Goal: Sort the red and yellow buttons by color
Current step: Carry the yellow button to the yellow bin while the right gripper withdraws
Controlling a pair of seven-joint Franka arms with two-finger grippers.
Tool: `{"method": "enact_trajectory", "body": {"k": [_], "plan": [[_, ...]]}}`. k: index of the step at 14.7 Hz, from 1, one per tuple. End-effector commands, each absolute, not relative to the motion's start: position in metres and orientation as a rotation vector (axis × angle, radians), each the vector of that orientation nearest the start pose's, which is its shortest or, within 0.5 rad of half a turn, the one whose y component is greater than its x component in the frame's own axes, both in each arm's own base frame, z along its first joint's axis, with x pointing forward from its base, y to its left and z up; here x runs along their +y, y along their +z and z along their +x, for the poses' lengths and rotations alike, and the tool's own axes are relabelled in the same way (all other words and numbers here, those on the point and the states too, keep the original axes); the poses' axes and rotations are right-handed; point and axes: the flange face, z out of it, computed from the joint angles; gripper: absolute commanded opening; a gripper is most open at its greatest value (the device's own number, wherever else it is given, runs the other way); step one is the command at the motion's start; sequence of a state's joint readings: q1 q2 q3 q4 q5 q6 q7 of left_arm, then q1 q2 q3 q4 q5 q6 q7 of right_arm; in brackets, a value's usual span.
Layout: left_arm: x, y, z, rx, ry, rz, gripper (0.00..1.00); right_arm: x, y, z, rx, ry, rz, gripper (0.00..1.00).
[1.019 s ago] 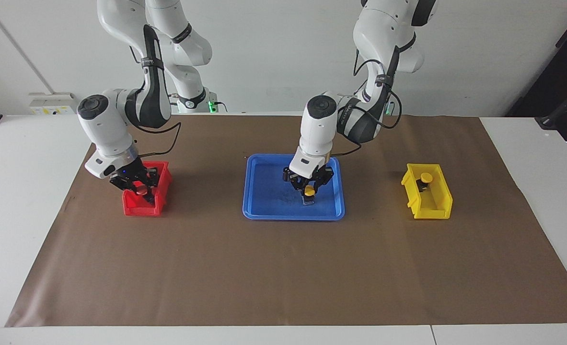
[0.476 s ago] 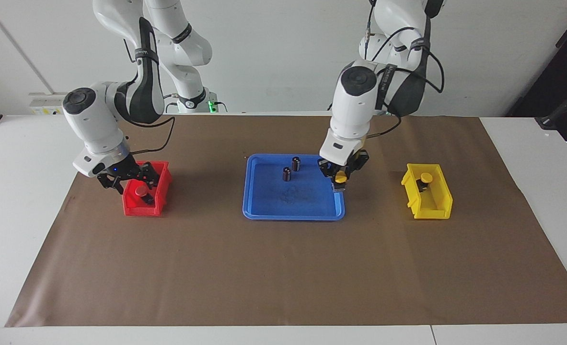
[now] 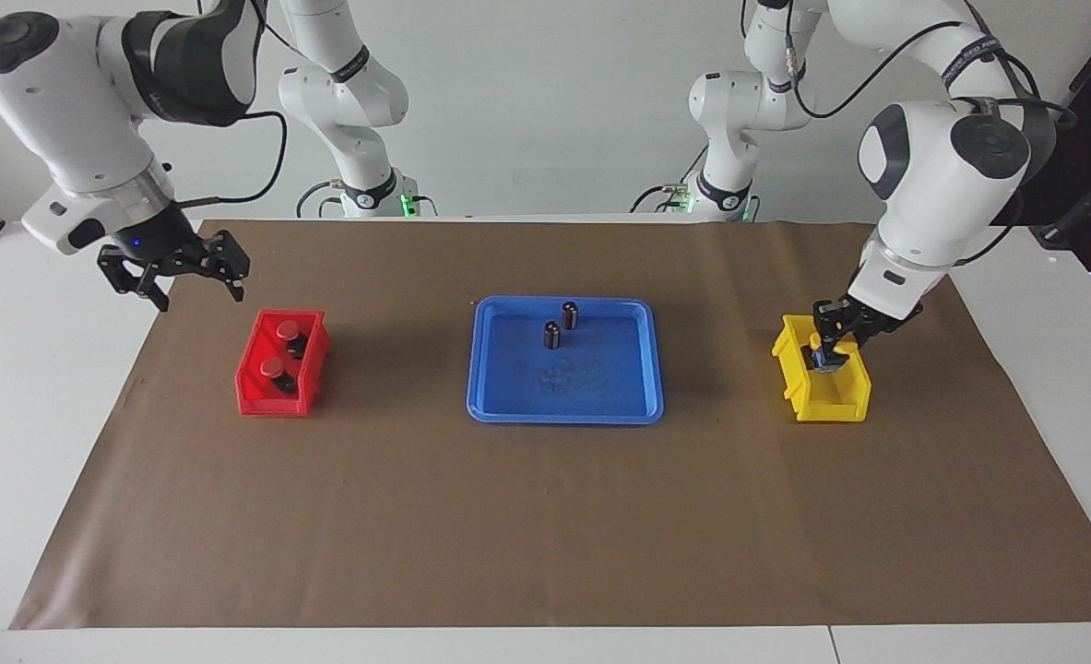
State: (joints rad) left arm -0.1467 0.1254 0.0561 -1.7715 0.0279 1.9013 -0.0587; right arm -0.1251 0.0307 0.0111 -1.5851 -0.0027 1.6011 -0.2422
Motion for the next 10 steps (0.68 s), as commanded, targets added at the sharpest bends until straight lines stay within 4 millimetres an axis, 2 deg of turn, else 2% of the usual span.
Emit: {"method": "enact_trajectory", "body": {"k": [1, 3, 4, 6, 10], "plan": [[-0.045, 0.465, 0.577, 0.113, -0.054, -3.128, 0.01, -0.076, 0.613, 0.561, -0.123, 0.116, -3.118, 1.00], [-0.025, 0.446, 0.577, 0.082, -0.058, -3.128, 0.01, -0.086, 0.610, 0.557, -0.091, 0.133, -3.118, 1.00], [-0.023, 0.441, 0.575, 0.081, -0.051, -3.130, 0.01, -0.091, 0.607, 0.554, -0.075, 0.144, -3.109, 1.00], [-0.023, 0.430, 0.572, 0.082, -0.034, -3.130, 0.01, -0.079, 0.608, 0.542, -0.074, 0.155, -3.118, 1.00], [-0.022, 0.398, 0.564, 0.082, -0.072, -3.128, 0.01, -0.086, 0.607, 0.531, -0.038, 0.153, -3.120, 1.00]]}}
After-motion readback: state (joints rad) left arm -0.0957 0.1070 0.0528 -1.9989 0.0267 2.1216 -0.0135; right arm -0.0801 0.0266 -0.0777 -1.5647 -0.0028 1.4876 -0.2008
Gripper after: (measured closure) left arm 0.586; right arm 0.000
